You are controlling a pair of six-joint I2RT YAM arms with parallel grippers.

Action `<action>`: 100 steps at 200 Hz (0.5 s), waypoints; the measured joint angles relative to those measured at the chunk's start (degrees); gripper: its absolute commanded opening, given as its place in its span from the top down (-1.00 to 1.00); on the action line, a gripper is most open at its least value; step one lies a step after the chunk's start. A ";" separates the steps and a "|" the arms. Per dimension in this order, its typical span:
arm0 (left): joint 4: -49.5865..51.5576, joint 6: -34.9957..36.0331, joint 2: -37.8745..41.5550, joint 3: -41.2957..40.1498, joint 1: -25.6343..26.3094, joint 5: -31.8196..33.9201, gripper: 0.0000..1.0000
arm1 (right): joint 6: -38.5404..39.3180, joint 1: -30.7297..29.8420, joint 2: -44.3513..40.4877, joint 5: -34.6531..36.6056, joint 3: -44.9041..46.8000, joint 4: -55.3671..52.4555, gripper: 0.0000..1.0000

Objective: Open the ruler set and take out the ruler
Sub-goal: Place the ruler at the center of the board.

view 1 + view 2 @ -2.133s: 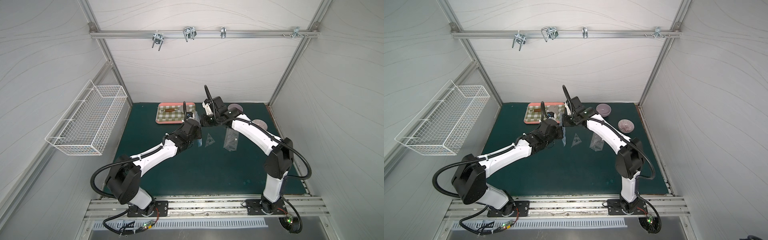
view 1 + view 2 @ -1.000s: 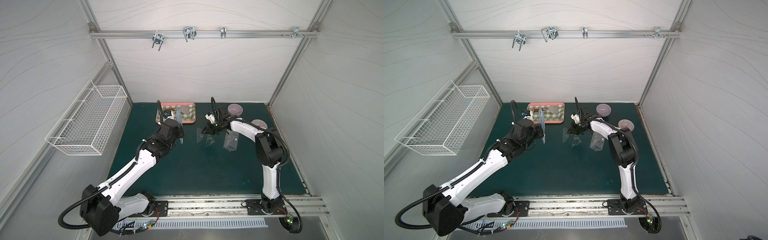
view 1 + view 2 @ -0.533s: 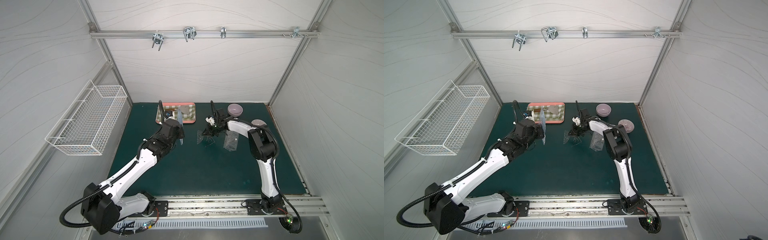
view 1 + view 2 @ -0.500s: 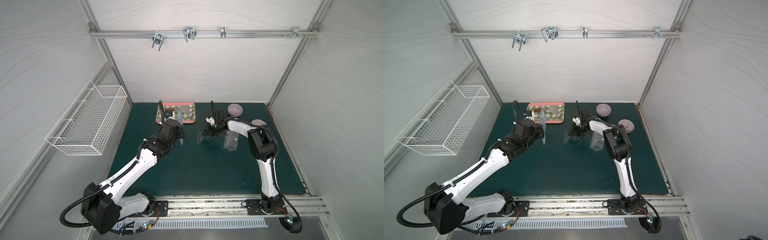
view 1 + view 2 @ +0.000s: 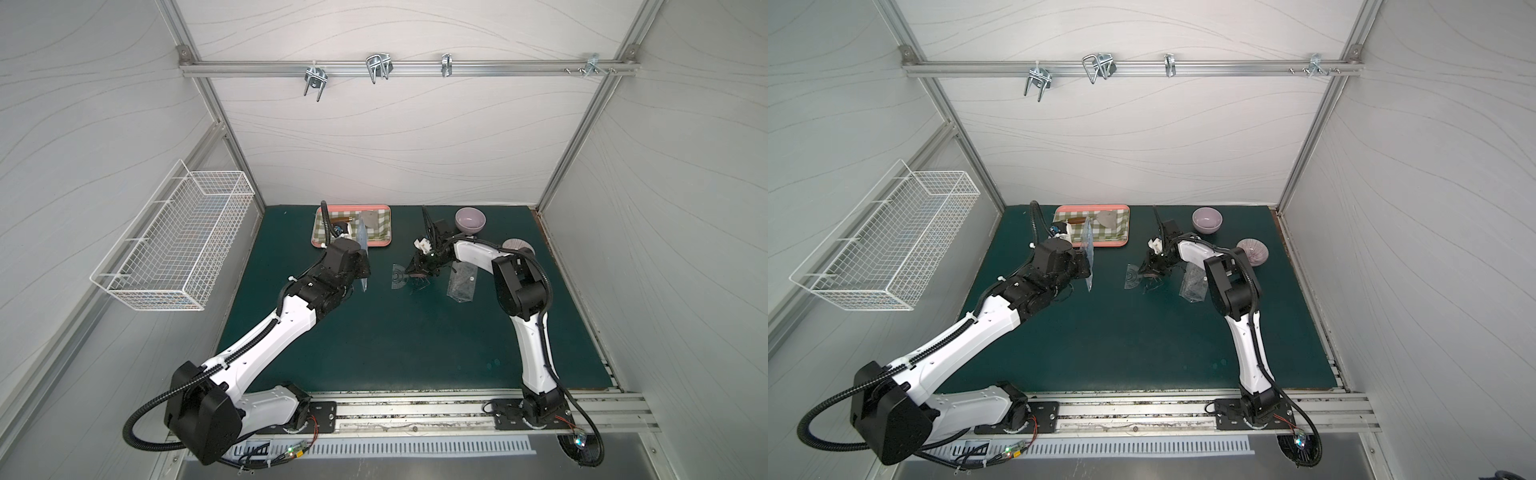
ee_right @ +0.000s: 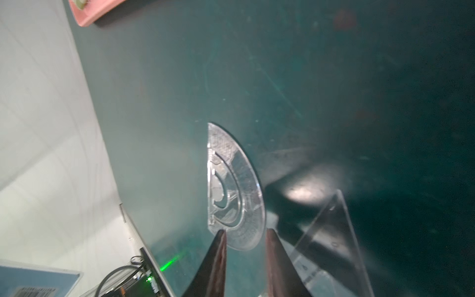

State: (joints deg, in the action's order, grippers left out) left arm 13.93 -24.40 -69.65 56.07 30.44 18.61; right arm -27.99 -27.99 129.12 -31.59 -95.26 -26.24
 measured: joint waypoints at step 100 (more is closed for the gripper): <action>-1.68 -1.20 -2.69 0.00 -0.02 -4.15 1.00 | -0.98 -6.40 -25.31 -1.22 4.63 6.36 0.75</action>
State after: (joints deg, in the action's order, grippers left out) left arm 12.25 -25.61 -72.34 56.07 30.41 14.46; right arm -28.97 -34.39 103.81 -32.82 -90.63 -19.88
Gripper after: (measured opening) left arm 0.061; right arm 0.137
